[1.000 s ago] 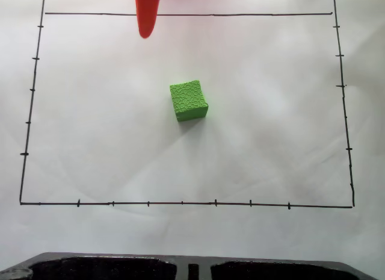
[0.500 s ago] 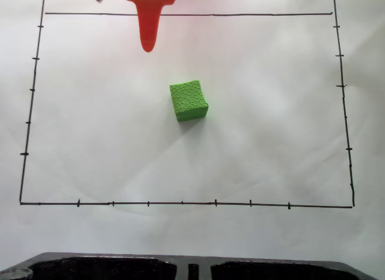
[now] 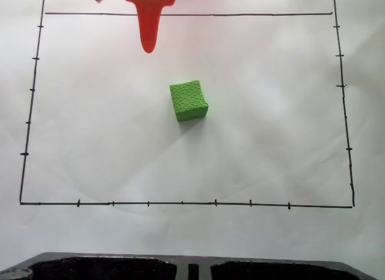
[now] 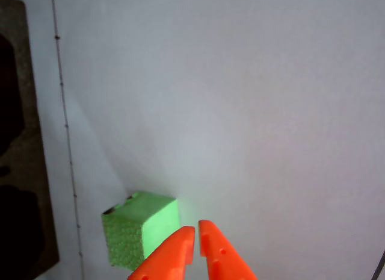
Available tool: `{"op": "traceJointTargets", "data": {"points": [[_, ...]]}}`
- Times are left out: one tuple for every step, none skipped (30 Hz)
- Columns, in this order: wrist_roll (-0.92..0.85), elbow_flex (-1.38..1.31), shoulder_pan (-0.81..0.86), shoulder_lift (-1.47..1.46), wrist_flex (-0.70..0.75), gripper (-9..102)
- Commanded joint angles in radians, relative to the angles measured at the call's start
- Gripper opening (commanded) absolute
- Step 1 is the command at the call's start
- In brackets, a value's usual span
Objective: Grasp the colored block, Place it on the black dot, and then return the arm to the default position.
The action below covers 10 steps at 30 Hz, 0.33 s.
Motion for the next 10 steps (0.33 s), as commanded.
{"op": "traceJointTargets", "data": {"points": [[-0.006,-0.005,-0.005,0.012,-0.012,0],[-0.006,-0.005,-0.006,0.012,-0.012,0],[-0.009,-0.005,-0.008,0.012,-0.012,0],[-0.009,-0.005,-0.008,0.012,-0.012,0],[-0.008,-0.005,-0.008,0.012,-0.012,0],[-0.008,-0.005,-0.008,0.012,-0.012,0],[-0.008,-0.005,-0.008,0.012,-0.012,0],[-0.006,-0.005,-0.006,0.012,-0.012,0],[-0.006,-0.005,-0.006,0.012,-0.012,0],[-0.005,-0.005,-0.006,0.012,-0.012,0]]}}
